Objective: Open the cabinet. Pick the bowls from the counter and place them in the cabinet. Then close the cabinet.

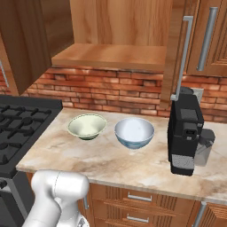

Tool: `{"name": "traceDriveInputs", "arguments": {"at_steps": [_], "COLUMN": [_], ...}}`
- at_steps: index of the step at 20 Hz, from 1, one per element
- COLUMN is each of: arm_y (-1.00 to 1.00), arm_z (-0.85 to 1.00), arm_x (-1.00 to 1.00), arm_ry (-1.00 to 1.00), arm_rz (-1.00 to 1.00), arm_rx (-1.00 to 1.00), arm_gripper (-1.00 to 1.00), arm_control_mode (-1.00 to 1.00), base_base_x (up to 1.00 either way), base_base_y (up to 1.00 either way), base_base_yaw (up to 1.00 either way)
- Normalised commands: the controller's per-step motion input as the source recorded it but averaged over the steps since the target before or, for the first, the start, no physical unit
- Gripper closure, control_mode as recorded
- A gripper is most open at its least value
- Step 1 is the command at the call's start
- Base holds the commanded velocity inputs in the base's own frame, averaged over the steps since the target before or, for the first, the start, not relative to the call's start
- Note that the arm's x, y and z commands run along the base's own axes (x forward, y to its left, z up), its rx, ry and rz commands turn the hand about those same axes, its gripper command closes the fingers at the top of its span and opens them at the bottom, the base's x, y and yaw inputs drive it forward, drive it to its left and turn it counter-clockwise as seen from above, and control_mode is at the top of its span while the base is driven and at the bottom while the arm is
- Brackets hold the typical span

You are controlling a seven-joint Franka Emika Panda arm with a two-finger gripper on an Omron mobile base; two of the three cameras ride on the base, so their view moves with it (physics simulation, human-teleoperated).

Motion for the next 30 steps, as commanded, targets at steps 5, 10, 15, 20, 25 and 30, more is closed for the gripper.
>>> {"name": "traceDriveInputs", "arguments": {"at_steps": [5,10,15,20,25,30], "arm_y": [-1.0,-0.99,-0.83,-0.91,-0.53,-0.03], "arm_z": [0.24,0.01,0.0,0.0,-0.02,-0.29], "arm_x": [-0.52,-0.66,-0.18,-0.19,-0.01,-0.03], "arm_ry": [0.0,0.15,0.47,0.52,0.51,0.22], "arm_rz": [0.07,-0.05,-0.29,-0.12,0.13,0.16], "arm_rx": [0.24,0.28,0.26,0.34,0.3,0.03], "arm_gripper": [1.0,1.0,1.0,1.0,1.0,1.0], "arm_control_mode": [-1.0,-1.0,-1.0,-1.0,-1.0,-1.0], "base_base_x": [0.0,0.0,0.0,0.0,0.0,0.0], "base_base_y": [0.0,0.0,0.0,0.0,0.0,0.0], "base_base_yaw": [0.0,0.0,0.0,0.0,0.0,0.0]}}
